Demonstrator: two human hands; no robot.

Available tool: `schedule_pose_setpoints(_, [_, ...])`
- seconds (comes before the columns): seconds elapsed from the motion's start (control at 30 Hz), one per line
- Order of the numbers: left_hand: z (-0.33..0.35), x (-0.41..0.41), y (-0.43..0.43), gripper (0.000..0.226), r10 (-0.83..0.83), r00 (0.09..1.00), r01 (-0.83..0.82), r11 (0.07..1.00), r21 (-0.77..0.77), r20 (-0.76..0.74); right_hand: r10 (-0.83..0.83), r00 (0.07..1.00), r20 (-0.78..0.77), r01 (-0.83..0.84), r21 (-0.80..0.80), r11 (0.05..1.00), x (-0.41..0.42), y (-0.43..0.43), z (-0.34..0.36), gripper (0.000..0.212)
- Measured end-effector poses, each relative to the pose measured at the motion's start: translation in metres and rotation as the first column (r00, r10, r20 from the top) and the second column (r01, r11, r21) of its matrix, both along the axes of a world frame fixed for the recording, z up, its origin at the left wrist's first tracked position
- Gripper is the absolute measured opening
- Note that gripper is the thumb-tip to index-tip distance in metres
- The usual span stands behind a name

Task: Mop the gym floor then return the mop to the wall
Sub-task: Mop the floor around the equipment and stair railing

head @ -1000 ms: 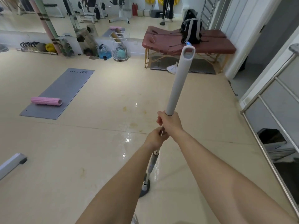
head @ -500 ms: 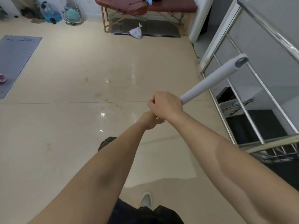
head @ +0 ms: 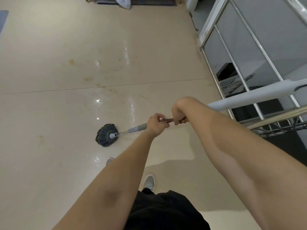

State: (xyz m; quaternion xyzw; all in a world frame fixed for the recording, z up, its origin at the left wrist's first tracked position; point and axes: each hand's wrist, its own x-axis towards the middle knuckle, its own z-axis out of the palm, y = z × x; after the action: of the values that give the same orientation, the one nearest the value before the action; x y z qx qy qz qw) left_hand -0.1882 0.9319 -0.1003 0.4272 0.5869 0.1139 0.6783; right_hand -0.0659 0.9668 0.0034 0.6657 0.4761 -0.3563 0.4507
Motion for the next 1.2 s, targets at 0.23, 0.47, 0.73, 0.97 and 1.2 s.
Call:
schedule_pose_setpoints(0.23, [-0.054,-0.03,-0.01,0.034,0.674,0.735,-0.45,0.571,-0.686,0.079,-0.473,0.85,-0.234,0.449,-0.148,0.881,-0.023,-0.032,-0.066,0.015])
schedule_pose_setpoints(0.47, [-0.083,-0.025,-0.019,0.015,0.678,0.729,-0.458,0.584,-0.67,0.092,-0.552,0.775,-0.308,0.536,-0.144,0.832,-0.013,-0.067,-0.079,0.024])
schedule_pose_setpoints(0.73, [-0.06,-0.061,0.017,0.026,0.648,0.746,-0.516,0.708,-0.483,0.154,-0.517,0.719,-0.464,0.549,-0.076,0.833,-0.038,-0.041,-0.063,0.026])
schedule_pose_setpoints(0.97, [-0.089,-0.106,0.039,0.023,0.59,0.8,-0.52,0.772,-0.364,0.11,-0.618,0.553,-0.559,0.664,-0.152,0.732,-0.081,-0.04,-0.09,0.026])
schedule_pose_setpoints(1.2, [-0.121,-0.148,0.047,0.021,0.563,0.818,-0.492,0.791,-0.364,0.119,-0.754,0.316,-0.576,0.823,-0.228,0.52,-0.131,-0.041,-0.138,0.023])
